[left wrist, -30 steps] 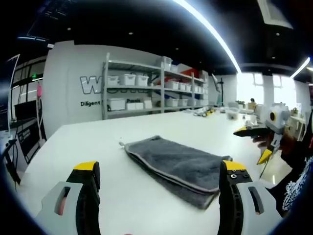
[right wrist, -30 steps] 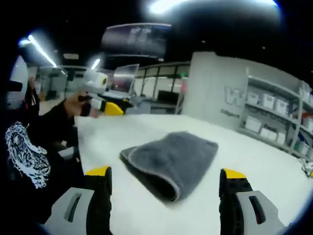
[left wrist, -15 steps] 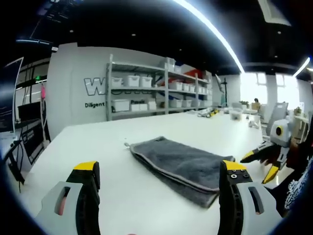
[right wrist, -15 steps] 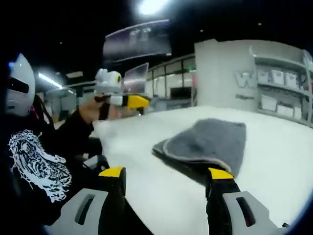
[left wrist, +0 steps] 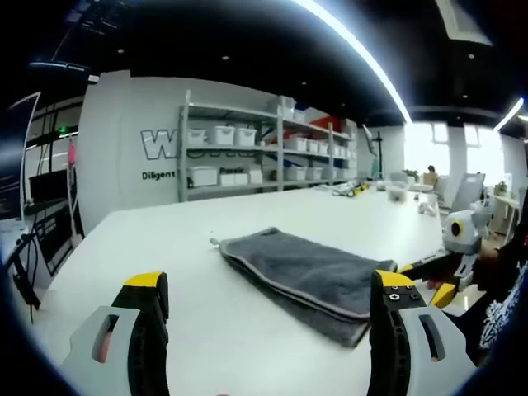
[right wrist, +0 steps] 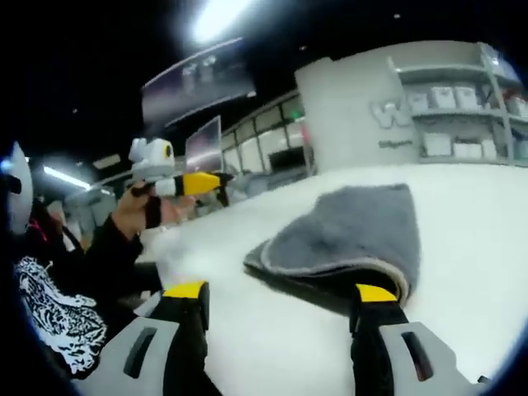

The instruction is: Open the folded towel by lifting each exposed corner and separating the folded layers until the towel lies flat within the target outline without major curled edges

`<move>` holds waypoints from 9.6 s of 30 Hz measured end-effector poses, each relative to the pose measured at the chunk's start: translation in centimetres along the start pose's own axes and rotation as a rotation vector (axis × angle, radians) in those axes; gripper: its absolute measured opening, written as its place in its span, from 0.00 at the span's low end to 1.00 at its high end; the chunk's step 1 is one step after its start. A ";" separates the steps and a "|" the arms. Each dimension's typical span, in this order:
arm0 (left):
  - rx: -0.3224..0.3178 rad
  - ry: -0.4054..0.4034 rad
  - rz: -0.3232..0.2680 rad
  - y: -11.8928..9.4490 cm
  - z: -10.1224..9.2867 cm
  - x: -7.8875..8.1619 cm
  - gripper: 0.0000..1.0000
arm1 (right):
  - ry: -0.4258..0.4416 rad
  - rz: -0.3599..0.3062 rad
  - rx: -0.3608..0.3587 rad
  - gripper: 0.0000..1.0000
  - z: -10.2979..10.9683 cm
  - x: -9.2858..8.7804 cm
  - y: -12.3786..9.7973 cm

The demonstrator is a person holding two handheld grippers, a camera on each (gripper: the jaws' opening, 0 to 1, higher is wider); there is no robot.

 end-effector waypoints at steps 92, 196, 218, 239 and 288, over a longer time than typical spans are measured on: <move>-0.214 -0.360 0.226 26.5 8.2 -4.5 0.08 | 0.781 -0.292 0.052 0.10 0.3 0.9 5.3; -0.138 -0.347 0.231 25.4 8.3 -1.4 0.03 | 0.286 -0.056 0.001 0.22 0.5 0.3 2.4; -0.134 -0.312 0.242 25.4 7.7 -1.1 0.04 | -1.420 -0.002 -0.321 0.56 1.6 3.2 1.5; -0.152 -0.347 0.226 25.5 7.5 -0.4 0.04 | -1.744 -0.002 -0.264 0.44 3.8 2.6 6.2; -0.172 -0.317 0.240 25.7 7.6 0.8 0.04 | -1.130 -0.139 -0.303 0.00 1.2 8.0 3.6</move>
Point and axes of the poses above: the point that each gripper's makers call its tool centre point, and the gripper's own axes: y roughly forward along the fingers, z roughly to its left, x roughly out of its top, the point moved 6 cm from there along -y, roughly backward along the fingers, and after that the axes turned 6 degrees about y, right-handed, at the moved point
